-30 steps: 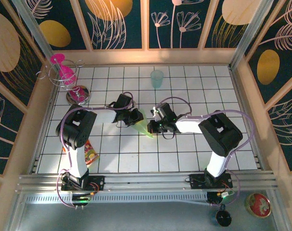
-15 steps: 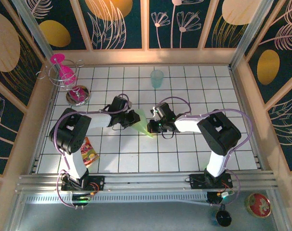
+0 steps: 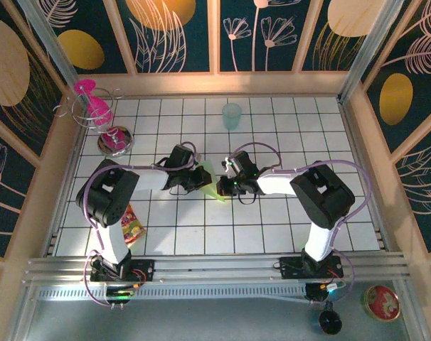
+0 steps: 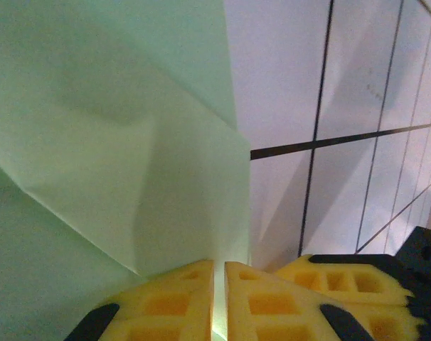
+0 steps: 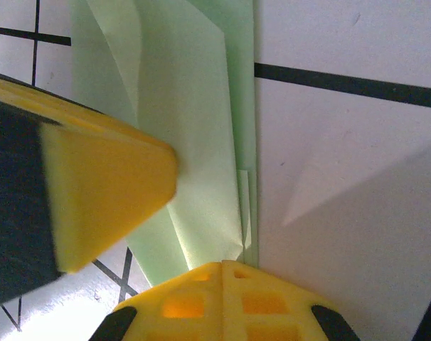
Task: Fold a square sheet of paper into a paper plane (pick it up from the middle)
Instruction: Fourth fold the wing at the center of the table.
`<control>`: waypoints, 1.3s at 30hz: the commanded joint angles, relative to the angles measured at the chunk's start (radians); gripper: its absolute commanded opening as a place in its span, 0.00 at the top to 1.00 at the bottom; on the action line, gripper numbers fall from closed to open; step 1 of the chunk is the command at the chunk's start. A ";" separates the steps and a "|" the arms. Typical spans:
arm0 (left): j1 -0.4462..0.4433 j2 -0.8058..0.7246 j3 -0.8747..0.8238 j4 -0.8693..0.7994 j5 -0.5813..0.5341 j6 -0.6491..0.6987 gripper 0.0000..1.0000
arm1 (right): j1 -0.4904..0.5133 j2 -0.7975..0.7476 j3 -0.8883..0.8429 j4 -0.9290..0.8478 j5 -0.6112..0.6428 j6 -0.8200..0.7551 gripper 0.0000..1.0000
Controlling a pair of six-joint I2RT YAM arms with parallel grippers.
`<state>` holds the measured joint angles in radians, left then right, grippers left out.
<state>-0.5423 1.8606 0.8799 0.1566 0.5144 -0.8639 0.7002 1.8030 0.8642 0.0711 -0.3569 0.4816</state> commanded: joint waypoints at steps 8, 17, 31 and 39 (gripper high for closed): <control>-0.007 0.062 0.087 -0.147 -0.151 0.050 0.89 | 0.007 0.068 -0.043 -0.150 0.100 -0.001 1.00; 0.059 0.098 0.128 -0.211 -0.205 0.077 0.90 | 0.005 0.069 -0.067 -0.183 0.134 -0.012 1.00; 0.262 0.185 0.284 -0.254 -0.193 0.208 0.87 | 0.005 0.070 -0.100 -0.176 0.145 -0.006 1.00; 0.327 0.212 0.345 -0.294 -0.219 0.270 0.87 | 0.005 0.054 -0.114 -0.162 0.146 0.000 1.00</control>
<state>-0.2462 2.0380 1.2083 -0.0868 0.4198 -0.6495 0.7048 1.8023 0.8280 0.1524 -0.3065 0.4786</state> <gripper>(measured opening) 0.127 0.049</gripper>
